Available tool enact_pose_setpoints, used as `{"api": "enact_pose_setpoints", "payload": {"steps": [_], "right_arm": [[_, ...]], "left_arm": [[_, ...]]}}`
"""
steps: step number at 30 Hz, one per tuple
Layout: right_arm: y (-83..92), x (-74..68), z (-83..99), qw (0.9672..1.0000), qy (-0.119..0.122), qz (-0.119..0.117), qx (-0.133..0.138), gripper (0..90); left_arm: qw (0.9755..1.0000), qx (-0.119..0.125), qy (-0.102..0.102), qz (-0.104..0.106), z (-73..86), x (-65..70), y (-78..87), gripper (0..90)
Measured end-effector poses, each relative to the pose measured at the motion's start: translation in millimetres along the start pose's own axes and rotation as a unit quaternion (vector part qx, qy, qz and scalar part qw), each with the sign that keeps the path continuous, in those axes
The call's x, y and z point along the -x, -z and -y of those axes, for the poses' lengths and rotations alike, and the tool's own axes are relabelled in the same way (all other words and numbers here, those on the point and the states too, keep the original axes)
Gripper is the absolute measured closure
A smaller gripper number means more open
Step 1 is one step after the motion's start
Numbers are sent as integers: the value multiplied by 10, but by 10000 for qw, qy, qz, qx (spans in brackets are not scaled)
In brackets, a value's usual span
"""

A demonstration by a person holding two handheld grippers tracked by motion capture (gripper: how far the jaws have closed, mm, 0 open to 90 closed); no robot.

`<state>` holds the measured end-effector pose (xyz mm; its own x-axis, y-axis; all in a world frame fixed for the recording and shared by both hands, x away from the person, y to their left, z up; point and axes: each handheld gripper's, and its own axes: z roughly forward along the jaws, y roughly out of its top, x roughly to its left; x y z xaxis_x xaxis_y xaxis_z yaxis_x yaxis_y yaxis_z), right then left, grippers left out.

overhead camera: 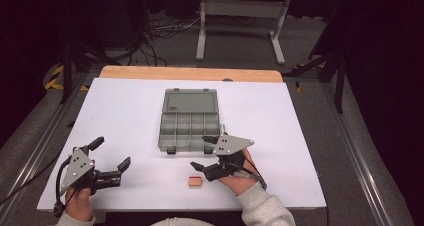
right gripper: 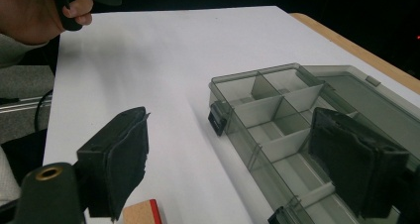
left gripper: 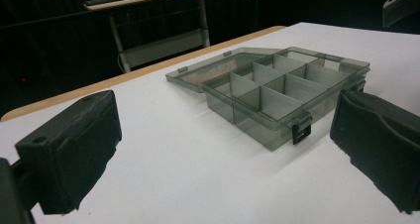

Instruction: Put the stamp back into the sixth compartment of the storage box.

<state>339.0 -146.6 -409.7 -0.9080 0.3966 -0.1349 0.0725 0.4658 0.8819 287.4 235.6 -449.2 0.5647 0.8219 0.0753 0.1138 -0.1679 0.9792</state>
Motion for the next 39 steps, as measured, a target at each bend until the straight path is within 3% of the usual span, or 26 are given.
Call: {"api": "enact_pose_setpoints", "payload": {"steps": [28,39], "right_arm": [[-361,-31,-181,9976,-8,-564,-414,201],[-410,-56,-201,9935,69,-738,-866,246]], "left_arm": [[10000,-1,-23,-50,4,-3,-2,4],[10000,-20,-33,-59,8,4,-12,4]]}}
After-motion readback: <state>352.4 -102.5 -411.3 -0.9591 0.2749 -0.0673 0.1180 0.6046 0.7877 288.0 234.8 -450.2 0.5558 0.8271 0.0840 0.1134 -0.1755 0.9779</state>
